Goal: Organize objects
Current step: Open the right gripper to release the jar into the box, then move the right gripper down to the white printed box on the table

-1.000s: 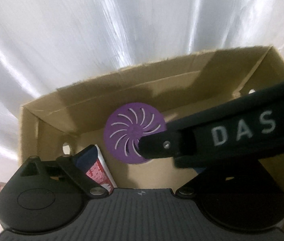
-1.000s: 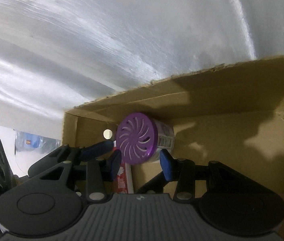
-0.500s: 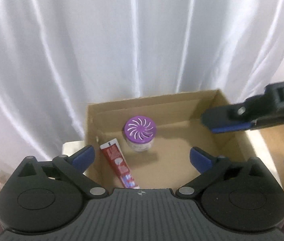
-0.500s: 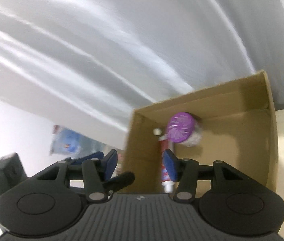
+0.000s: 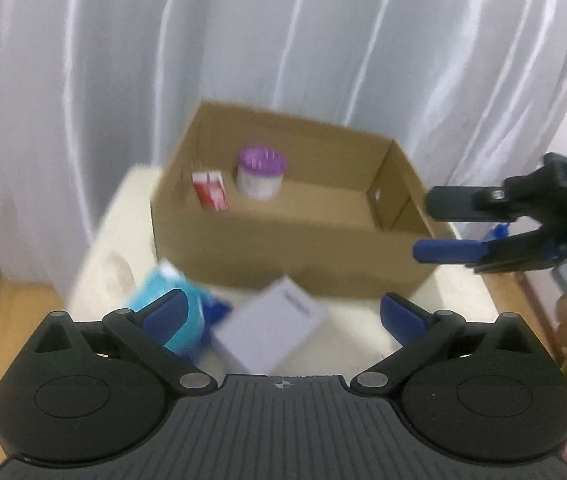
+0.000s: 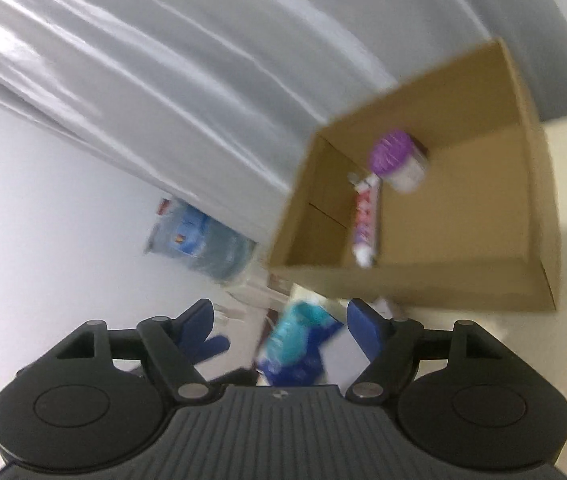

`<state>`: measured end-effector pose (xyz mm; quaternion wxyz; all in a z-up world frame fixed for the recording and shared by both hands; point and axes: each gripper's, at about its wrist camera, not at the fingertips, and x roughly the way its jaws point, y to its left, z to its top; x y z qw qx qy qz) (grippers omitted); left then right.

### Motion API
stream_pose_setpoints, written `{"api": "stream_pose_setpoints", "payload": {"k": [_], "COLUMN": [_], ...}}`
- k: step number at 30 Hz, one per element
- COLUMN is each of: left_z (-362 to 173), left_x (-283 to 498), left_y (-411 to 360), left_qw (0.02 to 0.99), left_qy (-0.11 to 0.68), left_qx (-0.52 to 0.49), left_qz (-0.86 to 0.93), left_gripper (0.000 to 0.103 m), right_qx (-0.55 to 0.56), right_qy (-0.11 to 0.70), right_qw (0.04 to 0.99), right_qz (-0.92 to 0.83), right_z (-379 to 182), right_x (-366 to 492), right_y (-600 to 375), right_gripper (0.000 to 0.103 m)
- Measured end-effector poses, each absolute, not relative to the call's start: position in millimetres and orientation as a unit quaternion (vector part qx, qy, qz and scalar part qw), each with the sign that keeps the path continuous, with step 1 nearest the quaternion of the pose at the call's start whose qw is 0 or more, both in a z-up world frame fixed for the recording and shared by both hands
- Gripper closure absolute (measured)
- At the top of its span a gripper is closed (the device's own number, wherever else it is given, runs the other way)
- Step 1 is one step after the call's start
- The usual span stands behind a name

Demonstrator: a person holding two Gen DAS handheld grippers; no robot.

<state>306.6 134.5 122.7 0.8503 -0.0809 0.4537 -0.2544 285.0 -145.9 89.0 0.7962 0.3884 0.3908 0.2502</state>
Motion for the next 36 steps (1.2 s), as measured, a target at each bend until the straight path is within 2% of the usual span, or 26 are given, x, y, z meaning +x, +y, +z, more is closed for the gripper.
{"api": "stream_pose_setpoints", "payload": {"k": [4,15,27,36], "left_z": [91.0,43.0,27.8,30.7], "left_x": [296.6,295.5,298.2,296.6], "left_y": [124.6,85.6,73.2,72.6], "left_qw": [0.834,0.837,0.828,0.821], "left_qy": [0.484,0.486,0.491,0.499], "left_qx": [-0.077,0.019,0.024,0.011], "left_qz": [-0.254,-0.250,-0.270,-0.276], "left_gripper": [0.000,0.000,0.000,0.000], "right_qx": [0.358,0.236,0.204,0.220], "right_qy": [0.412,0.449,0.481,0.495], "right_qw": [0.806,0.842,0.829,0.818], "right_qz": [0.230,0.183,0.201,0.196], "right_z": [74.2,45.3,31.1,32.6], "right_x": [280.4,306.5,319.6,303.3], "right_y": [-130.0,-86.5,-63.7,-70.4], "right_gripper": [0.026,0.026,0.026,0.025]}}
